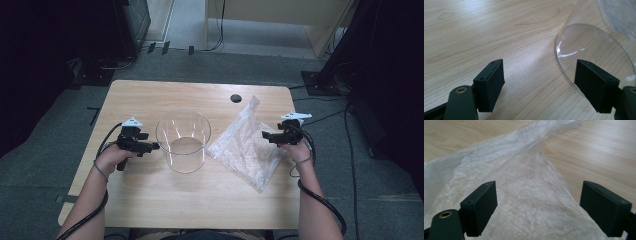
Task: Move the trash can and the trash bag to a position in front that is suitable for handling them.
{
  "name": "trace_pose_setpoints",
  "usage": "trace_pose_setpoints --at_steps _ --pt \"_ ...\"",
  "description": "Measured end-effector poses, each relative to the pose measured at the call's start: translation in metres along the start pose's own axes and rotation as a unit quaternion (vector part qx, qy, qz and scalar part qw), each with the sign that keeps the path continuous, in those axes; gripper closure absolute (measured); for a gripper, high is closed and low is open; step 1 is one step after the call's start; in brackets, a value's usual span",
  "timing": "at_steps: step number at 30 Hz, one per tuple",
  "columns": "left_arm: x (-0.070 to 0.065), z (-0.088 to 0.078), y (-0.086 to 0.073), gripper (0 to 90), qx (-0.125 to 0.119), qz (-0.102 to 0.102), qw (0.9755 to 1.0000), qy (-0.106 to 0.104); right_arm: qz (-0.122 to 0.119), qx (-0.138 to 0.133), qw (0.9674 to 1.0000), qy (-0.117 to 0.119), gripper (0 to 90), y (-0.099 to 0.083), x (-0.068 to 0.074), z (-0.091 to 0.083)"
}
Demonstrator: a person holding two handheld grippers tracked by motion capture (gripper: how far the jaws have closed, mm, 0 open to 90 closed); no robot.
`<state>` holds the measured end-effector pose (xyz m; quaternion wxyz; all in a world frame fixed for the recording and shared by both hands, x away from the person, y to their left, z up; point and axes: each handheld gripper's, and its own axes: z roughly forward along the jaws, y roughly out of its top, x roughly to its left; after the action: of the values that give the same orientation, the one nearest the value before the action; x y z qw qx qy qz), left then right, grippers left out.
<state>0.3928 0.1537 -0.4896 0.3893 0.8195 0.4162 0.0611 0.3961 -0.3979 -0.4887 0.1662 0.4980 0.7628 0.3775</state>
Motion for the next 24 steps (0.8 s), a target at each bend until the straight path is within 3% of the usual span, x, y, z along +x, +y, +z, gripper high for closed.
trace_pose_setpoints --at_steps 8,14,24 --pt "0.000 -0.001 0.000 23.2 -0.001 -0.001 1.0000 0.000 0.013 0.005 0.9996 -0.024 14.9 -0.010 -0.013 -0.004" --pt "0.001 -0.001 -0.001 23.2 0.002 -0.001 1.0000 0.001 0.009 0.007 0.9992 -0.039 15.0 -0.020 -0.021 -0.005" --pt "0.001 0.000 0.000 23.2 0.000 -0.001 1.0000 0.001 0.053 0.004 0.9971 -0.055 15.3 -0.037 -0.037 -0.012"
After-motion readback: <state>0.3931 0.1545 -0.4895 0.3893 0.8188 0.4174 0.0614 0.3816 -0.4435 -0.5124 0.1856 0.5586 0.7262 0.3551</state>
